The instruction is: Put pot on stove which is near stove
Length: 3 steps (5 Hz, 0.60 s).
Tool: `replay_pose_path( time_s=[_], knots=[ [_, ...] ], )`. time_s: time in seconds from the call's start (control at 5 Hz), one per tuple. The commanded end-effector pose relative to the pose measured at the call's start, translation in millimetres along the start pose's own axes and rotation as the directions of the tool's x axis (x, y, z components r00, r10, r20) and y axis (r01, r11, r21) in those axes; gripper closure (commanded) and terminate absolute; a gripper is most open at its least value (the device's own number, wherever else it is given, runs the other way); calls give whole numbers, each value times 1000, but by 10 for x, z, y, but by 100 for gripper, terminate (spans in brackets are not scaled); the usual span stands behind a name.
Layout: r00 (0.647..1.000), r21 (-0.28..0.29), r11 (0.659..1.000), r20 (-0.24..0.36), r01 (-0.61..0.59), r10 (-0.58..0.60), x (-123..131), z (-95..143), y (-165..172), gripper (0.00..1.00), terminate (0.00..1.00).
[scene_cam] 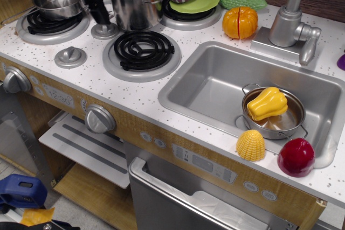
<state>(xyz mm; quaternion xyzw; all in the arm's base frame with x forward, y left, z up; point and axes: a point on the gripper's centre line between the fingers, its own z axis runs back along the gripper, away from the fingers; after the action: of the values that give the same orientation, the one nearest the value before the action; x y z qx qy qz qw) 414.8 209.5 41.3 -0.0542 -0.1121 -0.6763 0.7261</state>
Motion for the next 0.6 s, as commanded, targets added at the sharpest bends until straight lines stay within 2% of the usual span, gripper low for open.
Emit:
replay_pose_path(
  time_s=[0.0, 0.4],
  knots=[
    [999, 77, 996, -40, 35, -32, -18, 259, 67, 100, 0],
    [998, 89, 996, -50, 31, -27, 1, 254, 66, 100, 0]
  ],
)
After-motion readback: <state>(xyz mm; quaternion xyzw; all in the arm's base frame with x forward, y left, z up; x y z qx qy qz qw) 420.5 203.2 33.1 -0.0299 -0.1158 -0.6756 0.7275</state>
